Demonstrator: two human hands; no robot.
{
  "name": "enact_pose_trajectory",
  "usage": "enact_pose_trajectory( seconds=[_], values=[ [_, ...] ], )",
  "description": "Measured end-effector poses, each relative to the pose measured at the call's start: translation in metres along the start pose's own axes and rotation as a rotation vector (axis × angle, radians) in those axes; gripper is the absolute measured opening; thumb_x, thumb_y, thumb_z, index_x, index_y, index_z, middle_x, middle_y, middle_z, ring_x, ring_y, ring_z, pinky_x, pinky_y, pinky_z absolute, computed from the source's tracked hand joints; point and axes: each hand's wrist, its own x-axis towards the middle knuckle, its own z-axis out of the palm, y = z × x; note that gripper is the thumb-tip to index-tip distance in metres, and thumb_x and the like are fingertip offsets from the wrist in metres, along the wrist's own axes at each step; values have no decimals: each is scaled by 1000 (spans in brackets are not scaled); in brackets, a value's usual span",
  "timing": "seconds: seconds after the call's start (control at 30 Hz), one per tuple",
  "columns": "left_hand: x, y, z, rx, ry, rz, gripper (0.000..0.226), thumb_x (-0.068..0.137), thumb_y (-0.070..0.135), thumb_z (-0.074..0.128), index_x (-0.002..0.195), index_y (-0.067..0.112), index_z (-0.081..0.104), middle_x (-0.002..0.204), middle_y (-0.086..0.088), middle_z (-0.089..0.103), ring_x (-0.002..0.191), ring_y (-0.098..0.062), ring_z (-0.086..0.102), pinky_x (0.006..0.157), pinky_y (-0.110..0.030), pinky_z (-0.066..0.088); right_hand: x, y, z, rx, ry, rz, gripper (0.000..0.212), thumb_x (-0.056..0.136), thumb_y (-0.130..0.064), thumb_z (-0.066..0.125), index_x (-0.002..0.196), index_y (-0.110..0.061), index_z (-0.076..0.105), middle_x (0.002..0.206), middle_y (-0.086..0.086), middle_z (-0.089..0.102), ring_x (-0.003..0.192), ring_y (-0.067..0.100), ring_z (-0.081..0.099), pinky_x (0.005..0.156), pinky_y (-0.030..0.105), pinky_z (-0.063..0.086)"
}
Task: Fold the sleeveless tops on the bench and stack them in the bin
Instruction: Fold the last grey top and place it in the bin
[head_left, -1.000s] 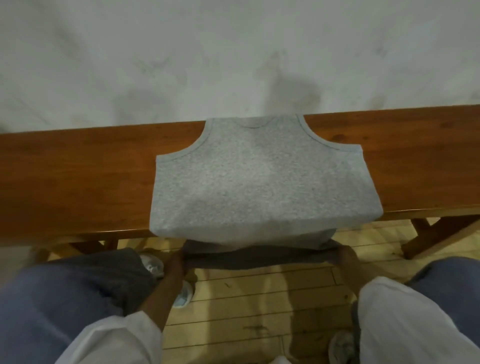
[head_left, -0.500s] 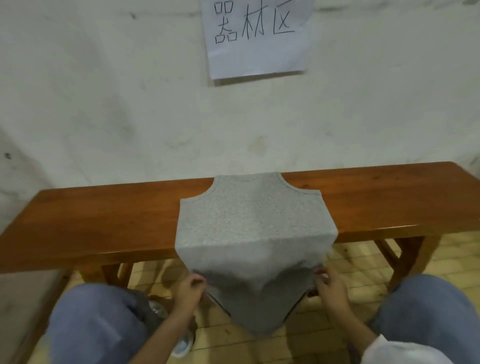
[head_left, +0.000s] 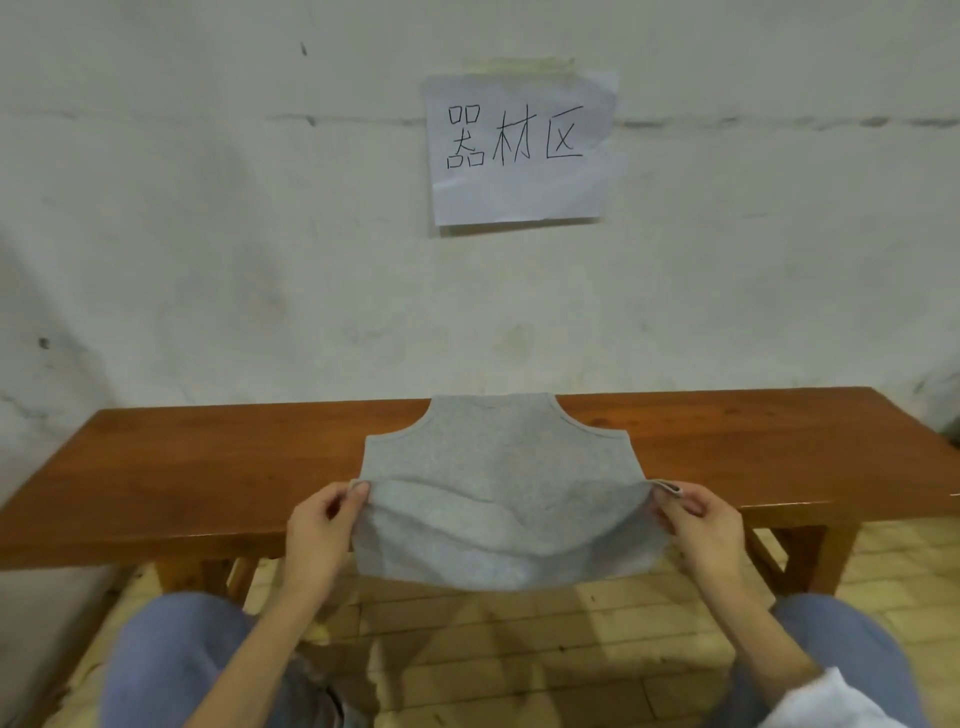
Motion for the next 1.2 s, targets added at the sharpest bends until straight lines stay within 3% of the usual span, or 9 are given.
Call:
enact_pose_trajectory(
  seconds=[0.27, 0.43, 0.53, 0.67, 0.77, 0.9, 1.03, 1.13, 1.2],
  values=[
    [-19, 4, 19, -21, 226, 173, 14, 100, 19, 41, 97, 15, 54, 85, 4, 56, 79, -7, 53, 69, -23, 40, -9, 10, 15, -133, 234, -194, 13, 92, -18, 58, 105, -16, 57, 111, -2, 46, 99, 13, 49, 84, 27, 41],
    [16, 18, 17, -9, 366, 215, 11, 100, 19, 41, 102, 17, 52, 88, 15, 54, 78, 16, 50, 69, -7, 40, 27, 3, 26, -41, 386, -191, 13, 94, -26, 55, 106, -20, 53, 108, -1, 55, 99, 16, 53, 85, 31, 43],
    [61, 17, 16, 94, 359, 283, 11, 100, 21, 45, 100, 19, 55, 86, 16, 56, 78, 13, 53, 68, -4, 40, 66, -7, 39, -121, 420, -251, 10, 94, -27, 56, 100, -18, 54, 102, -3, 51, 97, 17, 51, 82, 32, 41],
    [127, -17, 36, 361, 292, 166, 14, 99, 26, 46, 98, 17, 57, 83, 1, 61, 78, -18, 60, 67, -34, 48, 131, 6, 71, -354, 329, -283, 15, 94, -21, 55, 99, -8, 58, 102, 10, 55, 97, 29, 51, 77, 36, 38],
    [145, -39, 52, 716, 171, 40, 35, 94, 19, 54, 127, 8, 51, 119, -17, 55, 109, -38, 50, 88, -49, 42, 154, 32, 93, -729, 193, -187, 39, 88, -11, 60, 126, -4, 52, 130, 23, 47, 121, 42, 42, 97, 49, 38],
    [122, -39, 75, 775, 13, 251, 50, 96, 38, 39, 137, 11, 47, 144, -12, 42, 133, -29, 37, 109, -45, 29, 128, 47, 110, -890, -82, -358, 51, 99, -29, 45, 144, -10, 35, 155, 10, 24, 145, 26, 17, 118, 38, 14],
    [103, -53, 91, 1082, -229, 252, 74, 89, 58, -5, 153, 24, 8, 161, -5, -1, 147, -24, -5, 117, -43, -4, 109, 63, 111, -1154, -303, -349, 76, 91, -61, 6, 153, -17, 8, 160, 3, 5, 147, 19, -1, 117, 37, -5],
    [102, -48, 94, 1094, -230, 213, 63, 97, 54, 5, 152, 25, -1, 160, -4, -9, 146, -24, -13, 116, -44, -9, 112, 59, 110, -1183, -353, -295, 70, 96, -58, 7, 153, -17, 0, 160, 3, -4, 147, 20, -8, 118, 39, -8],
    [99, -41, 91, 1026, -196, 241, 58, 100, 47, 21, 152, 21, 15, 160, -7, 9, 147, -26, 4, 117, -42, 0, 111, 54, 110, -1151, -386, -289, 66, 99, -52, 16, 153, -16, 4, 161, 4, -1, 147, 20, -6, 118, 40, -7]
  ],
)
